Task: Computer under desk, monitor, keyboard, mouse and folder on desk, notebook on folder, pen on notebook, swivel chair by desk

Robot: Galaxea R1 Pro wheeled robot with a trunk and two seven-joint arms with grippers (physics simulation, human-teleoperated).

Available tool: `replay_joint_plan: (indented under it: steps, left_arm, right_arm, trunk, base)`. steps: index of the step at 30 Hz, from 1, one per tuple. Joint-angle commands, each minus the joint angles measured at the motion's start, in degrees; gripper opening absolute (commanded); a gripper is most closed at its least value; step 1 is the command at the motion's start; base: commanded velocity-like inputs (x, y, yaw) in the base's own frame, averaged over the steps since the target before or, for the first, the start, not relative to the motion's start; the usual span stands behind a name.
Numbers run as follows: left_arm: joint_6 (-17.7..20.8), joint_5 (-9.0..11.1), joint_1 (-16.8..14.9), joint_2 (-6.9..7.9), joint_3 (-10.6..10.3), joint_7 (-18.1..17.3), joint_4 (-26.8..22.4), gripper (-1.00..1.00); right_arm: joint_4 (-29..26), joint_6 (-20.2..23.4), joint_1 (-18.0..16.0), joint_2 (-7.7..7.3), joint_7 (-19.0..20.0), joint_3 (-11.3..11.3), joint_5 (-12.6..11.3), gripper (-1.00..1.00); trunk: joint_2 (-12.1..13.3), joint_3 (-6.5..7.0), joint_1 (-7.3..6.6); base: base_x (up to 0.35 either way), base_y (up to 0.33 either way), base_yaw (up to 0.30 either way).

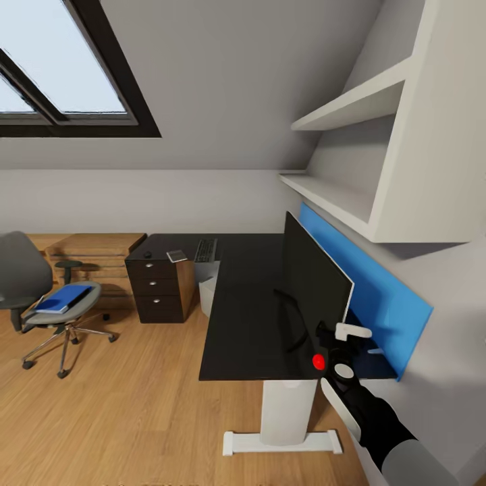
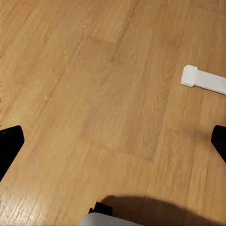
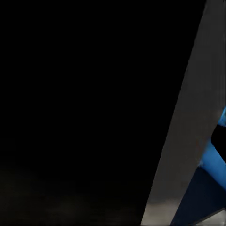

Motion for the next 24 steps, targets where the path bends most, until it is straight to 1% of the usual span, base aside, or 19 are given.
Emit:
replay_joint_plan:
  steps: [1, 13, 21, 24]
  left_arm:
    - [-0.1, 0.3, 0.0, 0.0, 0.3, -0.5, 0.1, 1.0]
    - [-0.1, 0.3, 0.0, 0.0, 0.3, -0.5, 0.1, 1.0]
    - [-0.1, 0.3, 0.0, 0.0, 0.3, -0.5, 0.1, 1.0]
    - [-0.1, 0.3, 0.0, 0.0, 0.3, -0.5, 0.1, 1.0]
  right_arm:
    - [0.0, -0.2, -0.1, -0.08, -0.4, 0.3, -0.5, 1.0]
    - [0.0, -0.2, -0.1, -0.08, -0.4, 0.3, -0.5, 1.0]
    - [0.0, -0.2, -0.1, -0.07, -0.3, 0.3, -0.5, 1.0]
    - [0.0, -0.2, -0.1, -0.07, -0.3, 0.3, -0.5, 1.0]
  trunk:
    - [-0.1, -0.1, 0.01]
    - [-0.1, -0.1, 0.01]
    - [-0.1, -0.1, 0.01]
    - [-0.1, -0.1, 0.01]
  base:
    - [-0.16, 0.112, 0.0]
    - [-0.245, 0.173, 0.0]
    - [-0.258, 0.047, 0.0]
    - [-0.152, 0.008, 0.0]
